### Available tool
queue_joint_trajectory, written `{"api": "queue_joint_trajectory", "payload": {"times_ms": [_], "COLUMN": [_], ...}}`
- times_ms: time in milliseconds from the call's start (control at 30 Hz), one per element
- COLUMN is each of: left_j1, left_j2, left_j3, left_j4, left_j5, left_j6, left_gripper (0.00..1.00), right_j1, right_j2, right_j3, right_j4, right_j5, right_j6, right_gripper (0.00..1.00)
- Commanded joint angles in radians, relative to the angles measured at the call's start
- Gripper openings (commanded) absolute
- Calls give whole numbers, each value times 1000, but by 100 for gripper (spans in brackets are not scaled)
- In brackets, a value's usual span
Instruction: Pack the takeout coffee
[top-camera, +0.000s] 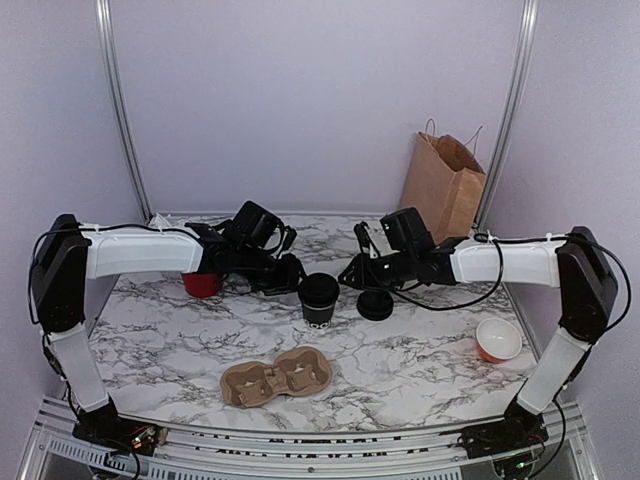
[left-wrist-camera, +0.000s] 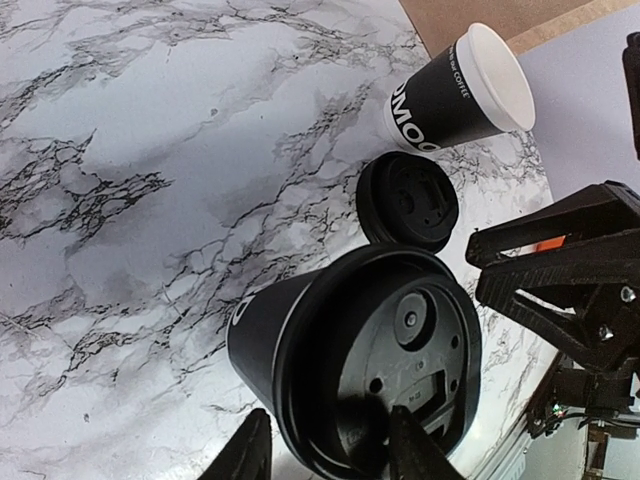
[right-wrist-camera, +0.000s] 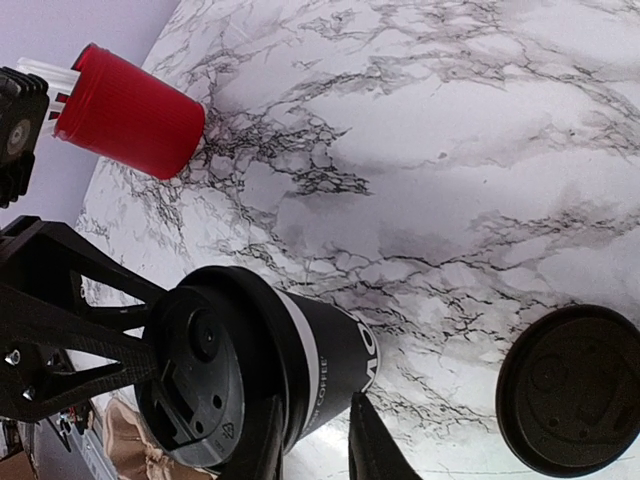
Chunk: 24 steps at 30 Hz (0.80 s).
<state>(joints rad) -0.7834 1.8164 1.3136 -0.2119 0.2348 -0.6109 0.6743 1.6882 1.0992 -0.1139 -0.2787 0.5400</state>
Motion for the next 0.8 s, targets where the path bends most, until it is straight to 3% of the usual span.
{"api": "queue_joint_trajectory", "payload": {"times_ms": [0, 533, 767], "left_j1": [10, 19, 23], "left_j2": [38, 86, 102], "left_j3": [44, 75, 78], "left_j4": [9, -30, -38], "left_j5": [-5, -19, -25], "left_j6": [41, 92, 102], "left_gripper": [38, 30, 30], "right_j1": [-9, -9, 21], "right_j2": [24, 57, 65], "right_j3": [56, 61, 30], "right_j4": [20, 13, -33], "right_j5": [5, 29, 45], "right_j6": [-20, -14, 6], "right_gripper": [22, 21, 8]}}
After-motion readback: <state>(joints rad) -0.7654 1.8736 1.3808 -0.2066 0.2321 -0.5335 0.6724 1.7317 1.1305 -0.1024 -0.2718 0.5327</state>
